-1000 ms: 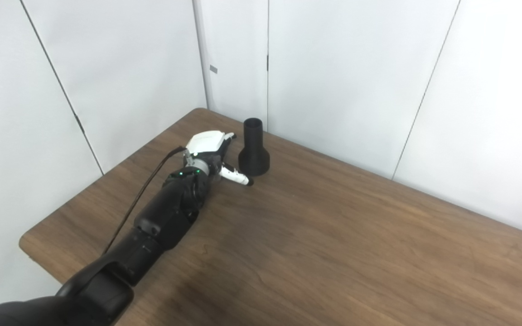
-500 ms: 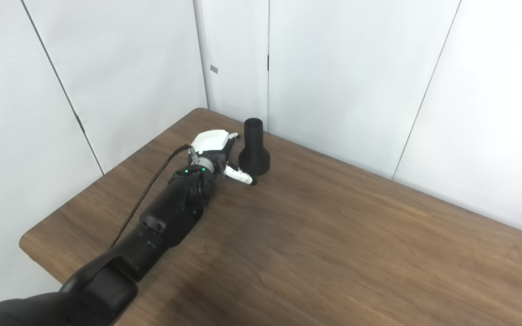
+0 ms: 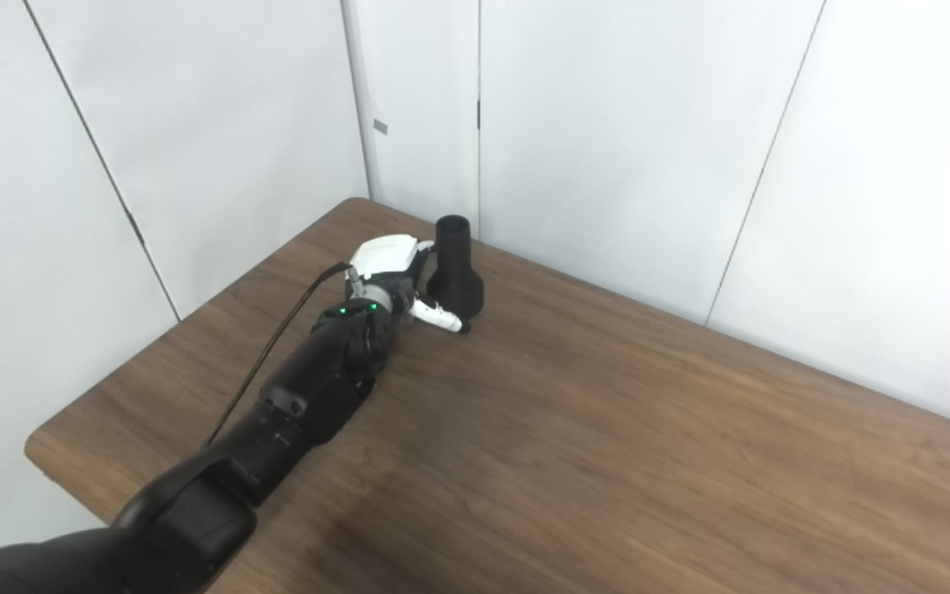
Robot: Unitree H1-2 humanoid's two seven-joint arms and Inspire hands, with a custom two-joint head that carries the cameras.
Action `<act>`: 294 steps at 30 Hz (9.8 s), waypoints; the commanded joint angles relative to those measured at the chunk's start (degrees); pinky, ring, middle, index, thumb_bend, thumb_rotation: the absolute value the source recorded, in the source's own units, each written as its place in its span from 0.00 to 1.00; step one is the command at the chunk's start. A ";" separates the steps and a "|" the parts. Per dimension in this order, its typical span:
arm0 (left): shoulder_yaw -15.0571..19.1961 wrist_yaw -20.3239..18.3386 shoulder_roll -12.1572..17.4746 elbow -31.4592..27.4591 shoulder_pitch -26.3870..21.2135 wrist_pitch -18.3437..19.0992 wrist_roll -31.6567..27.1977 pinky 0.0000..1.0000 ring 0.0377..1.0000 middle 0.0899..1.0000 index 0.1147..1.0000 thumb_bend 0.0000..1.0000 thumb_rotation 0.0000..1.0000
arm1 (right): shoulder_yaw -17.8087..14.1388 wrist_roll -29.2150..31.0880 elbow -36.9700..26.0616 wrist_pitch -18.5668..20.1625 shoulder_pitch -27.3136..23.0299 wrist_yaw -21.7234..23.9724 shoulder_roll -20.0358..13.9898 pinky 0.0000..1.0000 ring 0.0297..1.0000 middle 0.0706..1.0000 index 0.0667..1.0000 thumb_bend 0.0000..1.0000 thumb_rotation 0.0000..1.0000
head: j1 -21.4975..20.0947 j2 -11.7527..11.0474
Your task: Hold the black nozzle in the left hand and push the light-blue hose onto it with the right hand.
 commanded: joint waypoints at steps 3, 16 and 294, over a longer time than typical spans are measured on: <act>-0.63 -1.84 -4.89 1.24 1.35 -1.30 -7.30 0.86 0.98 0.97 0.91 1.00 0.40 | 0.03 -0.10 -0.08 1.93 1.85 0.53 -0.01 0.46 0.50 0.52 0.45 0.48 0.15 | -0.04 0.14; 1.39 0.76 -5.96 0.88 3.18 -4.74 -16.72 0.28 0.40 0.42 0.83 1.00 0.31 | 0.31 -0.59 -0.50 2.12 2.16 0.80 -0.62 0.41 0.51 0.53 0.45 0.49 0.16 | -0.11 0.62; -39.02 34.39 6.30 -7.34 13.12 -54.13 15.61 0.08 0.12 0.15 0.41 0.52 0.04 | 11.99 -21.75 15.84 2.45 -27.54 -9.69 -0.82 0.41 0.43 0.47 0.44 0.52 0.00 | -55.47 6.46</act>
